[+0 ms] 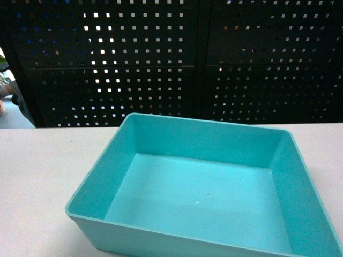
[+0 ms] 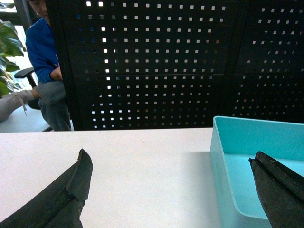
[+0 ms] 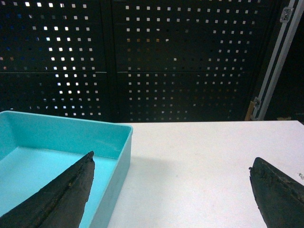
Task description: Stack blue boxes stably on right
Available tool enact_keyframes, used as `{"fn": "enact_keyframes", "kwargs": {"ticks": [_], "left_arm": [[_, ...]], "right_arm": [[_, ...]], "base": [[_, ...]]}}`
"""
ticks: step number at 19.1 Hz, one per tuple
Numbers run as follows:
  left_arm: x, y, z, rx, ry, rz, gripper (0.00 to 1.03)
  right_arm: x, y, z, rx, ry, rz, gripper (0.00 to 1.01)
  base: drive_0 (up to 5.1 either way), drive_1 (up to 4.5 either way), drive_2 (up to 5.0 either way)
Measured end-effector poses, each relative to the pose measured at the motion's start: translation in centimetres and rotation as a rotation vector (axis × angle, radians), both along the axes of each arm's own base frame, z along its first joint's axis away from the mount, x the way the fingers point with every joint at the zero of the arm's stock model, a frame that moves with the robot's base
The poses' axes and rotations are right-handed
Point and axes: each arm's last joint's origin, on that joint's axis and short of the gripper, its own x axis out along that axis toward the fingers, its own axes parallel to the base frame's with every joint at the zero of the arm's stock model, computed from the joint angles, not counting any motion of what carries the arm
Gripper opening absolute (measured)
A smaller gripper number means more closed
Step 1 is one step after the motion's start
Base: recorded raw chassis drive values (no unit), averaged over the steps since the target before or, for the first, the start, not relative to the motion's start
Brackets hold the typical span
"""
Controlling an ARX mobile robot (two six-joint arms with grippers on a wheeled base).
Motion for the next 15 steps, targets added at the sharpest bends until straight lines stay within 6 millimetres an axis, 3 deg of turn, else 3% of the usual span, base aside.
{"fn": "enact_keyframes", "kwargs": {"ticks": [11,12,14,15], "left_arm": [[0.0,0.0,0.0,0.000,0.000,0.000,0.98],[0.3,-0.7,-0.1,-0.038,0.077,-0.083,0.98],[1.9,-2.1,2.8,-0.105,0.110,-0.273,0.98],[2.8,-2.1,4.0,-0.123,0.124,-0.287,0.98]], "right_arm": [[0.0,0.0,0.0,0.000,0.000,0.000,0.98],[0.5,-0.4,-0.2,0.061,0.079,0.045,0.98],[3.3,-0.9,1.1,0.201,0.220,0.080,0.98],[4.5,-0.5,1.7,0.238,0.291,0.137,0.98]], "base": [[0.0,0.00,0.0],[0.0,0.00,0.0],[0.0,0.00,0.0],[0.0,0.00,0.0]]}}
